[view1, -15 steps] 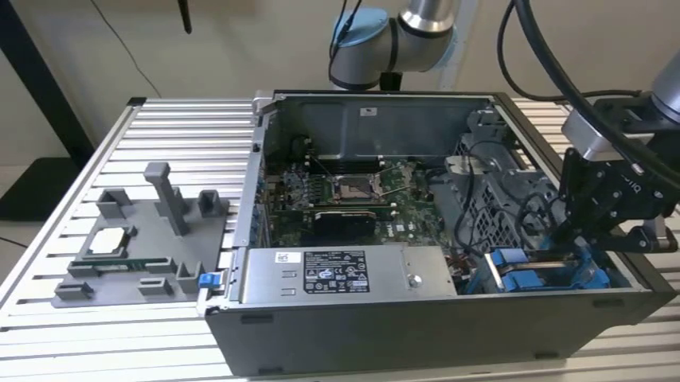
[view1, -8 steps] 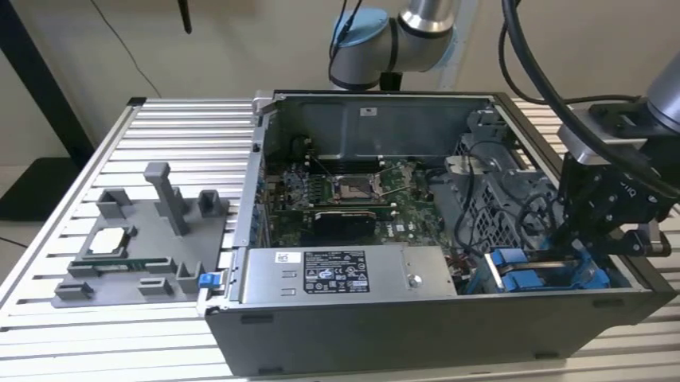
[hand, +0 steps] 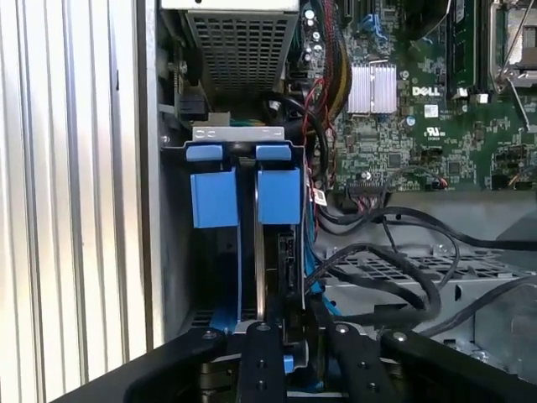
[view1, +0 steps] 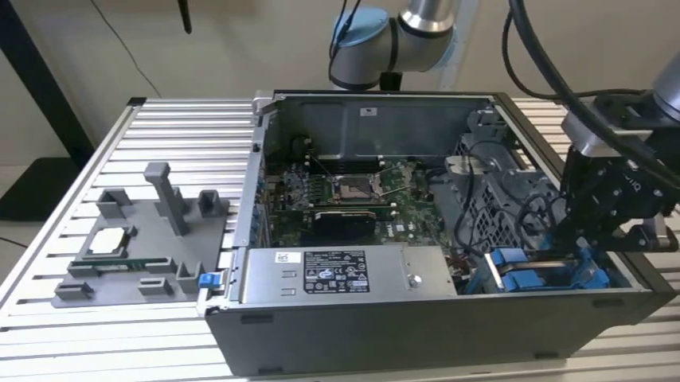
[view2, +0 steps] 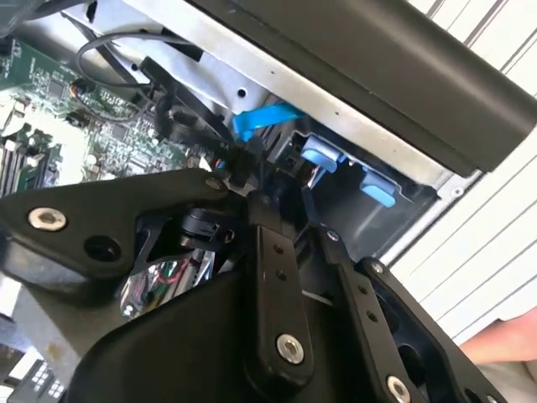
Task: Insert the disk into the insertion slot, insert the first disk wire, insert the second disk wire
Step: 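Insert the first disk wire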
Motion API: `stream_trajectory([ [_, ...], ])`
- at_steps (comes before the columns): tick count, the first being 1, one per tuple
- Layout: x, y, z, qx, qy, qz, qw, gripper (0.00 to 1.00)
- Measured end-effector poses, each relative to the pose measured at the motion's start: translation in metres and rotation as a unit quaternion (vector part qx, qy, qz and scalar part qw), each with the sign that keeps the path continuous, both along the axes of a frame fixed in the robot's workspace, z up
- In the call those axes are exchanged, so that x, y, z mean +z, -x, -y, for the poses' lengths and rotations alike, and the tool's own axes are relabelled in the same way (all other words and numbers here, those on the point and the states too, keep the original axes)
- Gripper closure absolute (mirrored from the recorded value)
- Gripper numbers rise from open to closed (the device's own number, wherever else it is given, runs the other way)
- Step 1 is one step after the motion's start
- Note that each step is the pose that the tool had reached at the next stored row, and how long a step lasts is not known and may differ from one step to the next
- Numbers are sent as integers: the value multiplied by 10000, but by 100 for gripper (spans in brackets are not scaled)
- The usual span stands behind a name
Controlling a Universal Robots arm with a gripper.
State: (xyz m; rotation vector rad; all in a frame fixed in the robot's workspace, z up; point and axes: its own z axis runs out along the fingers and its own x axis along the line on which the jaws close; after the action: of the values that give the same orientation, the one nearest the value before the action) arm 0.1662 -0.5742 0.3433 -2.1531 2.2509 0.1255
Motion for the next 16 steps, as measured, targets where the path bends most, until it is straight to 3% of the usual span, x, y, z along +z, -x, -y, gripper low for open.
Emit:
stream_trajectory([
  [7, 262, 7, 0, 1, -17, 0, 10000, 0],
  [11, 325, 11, 0, 1, -21, 1, 10000, 0],
  [16, 328, 13, 0, 1, -23, 1, 10000, 0],
])
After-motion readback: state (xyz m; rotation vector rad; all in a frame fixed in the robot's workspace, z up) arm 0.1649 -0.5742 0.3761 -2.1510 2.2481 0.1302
